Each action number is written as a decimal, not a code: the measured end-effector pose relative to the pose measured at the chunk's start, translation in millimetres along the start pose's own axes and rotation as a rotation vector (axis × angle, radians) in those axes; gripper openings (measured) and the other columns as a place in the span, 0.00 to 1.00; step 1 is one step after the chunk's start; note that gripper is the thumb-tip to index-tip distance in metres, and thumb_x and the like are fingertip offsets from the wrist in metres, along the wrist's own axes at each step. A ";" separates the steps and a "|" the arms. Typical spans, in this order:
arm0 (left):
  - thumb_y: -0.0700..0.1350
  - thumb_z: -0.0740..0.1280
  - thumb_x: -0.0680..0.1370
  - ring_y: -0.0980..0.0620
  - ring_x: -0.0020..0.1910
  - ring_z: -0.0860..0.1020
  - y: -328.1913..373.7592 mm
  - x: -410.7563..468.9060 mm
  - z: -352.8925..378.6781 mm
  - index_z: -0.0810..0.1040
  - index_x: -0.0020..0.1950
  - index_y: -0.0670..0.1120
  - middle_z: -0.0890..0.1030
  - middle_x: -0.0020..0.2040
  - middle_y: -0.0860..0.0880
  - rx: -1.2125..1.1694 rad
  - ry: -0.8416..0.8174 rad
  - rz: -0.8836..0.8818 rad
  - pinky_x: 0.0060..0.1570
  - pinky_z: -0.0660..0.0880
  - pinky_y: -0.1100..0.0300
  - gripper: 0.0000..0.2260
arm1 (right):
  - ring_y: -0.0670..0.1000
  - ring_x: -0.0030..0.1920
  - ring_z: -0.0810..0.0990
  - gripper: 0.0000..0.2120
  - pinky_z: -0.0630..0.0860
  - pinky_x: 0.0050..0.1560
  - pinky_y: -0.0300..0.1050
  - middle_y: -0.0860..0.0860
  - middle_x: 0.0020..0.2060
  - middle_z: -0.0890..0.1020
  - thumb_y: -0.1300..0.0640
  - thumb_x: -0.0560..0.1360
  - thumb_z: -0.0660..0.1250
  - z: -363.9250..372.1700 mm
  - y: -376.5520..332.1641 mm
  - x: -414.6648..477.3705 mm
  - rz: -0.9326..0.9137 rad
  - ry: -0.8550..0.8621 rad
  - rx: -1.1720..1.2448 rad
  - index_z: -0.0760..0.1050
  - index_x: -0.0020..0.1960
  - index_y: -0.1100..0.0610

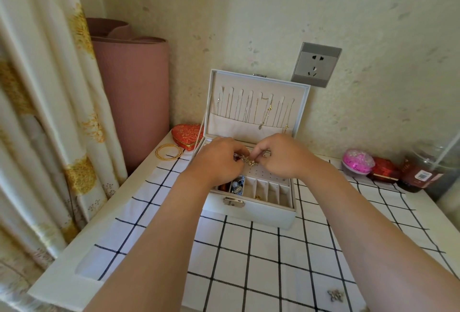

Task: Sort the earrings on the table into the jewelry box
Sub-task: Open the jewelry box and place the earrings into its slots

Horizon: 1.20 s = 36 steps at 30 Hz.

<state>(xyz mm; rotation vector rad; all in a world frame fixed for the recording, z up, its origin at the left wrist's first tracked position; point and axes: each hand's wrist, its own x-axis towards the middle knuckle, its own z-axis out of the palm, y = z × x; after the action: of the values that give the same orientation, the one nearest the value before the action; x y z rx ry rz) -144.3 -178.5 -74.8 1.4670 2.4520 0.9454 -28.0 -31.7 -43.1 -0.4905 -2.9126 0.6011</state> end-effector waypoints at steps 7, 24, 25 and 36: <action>0.48 0.67 0.77 0.52 0.64 0.69 16.5 -7.7 -5.8 0.79 0.62 0.54 0.77 0.61 0.53 0.022 0.102 0.061 0.58 0.66 0.59 0.14 | 0.42 0.51 0.80 0.10 0.77 0.59 0.42 0.44 0.49 0.82 0.62 0.77 0.68 -13.2 -2.0 -21.6 0.006 0.094 0.077 0.83 0.54 0.49; 0.50 0.70 0.75 0.56 0.50 0.77 159.0 -42.7 78.9 0.81 0.55 0.56 0.81 0.50 0.57 0.101 -0.362 0.244 0.54 0.76 0.56 0.09 | 0.43 0.54 0.79 0.11 0.74 0.55 0.39 0.41 0.51 0.83 0.56 0.76 0.70 -39.3 82.4 -202.5 0.349 -0.018 -0.058 0.83 0.56 0.46; 0.51 0.70 0.75 0.55 0.52 0.77 162.6 -43.8 85.8 0.81 0.56 0.55 0.81 0.52 0.57 0.146 -0.403 0.239 0.56 0.76 0.56 0.10 | 0.44 0.53 0.80 0.11 0.75 0.56 0.40 0.41 0.50 0.82 0.56 0.75 0.71 -37.7 83.9 -205.6 0.356 -0.048 -0.068 0.83 0.56 0.46; 0.54 0.70 0.75 0.52 0.51 0.79 169.0 -49.1 113.8 0.84 0.50 0.56 0.83 0.51 0.55 0.270 -0.427 0.186 0.53 0.77 0.54 0.07 | 0.47 0.48 0.79 0.09 0.77 0.51 0.44 0.42 0.43 0.80 0.53 0.71 0.76 -21.5 87.1 -198.1 0.353 -0.161 -0.026 0.85 0.52 0.48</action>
<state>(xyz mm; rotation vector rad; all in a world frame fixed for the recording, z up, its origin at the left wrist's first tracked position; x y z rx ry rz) 54.7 -112.8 -78.0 1.7857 2.2137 0.2811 187.2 -15.4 -70.3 -1.0179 -3.0067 0.6729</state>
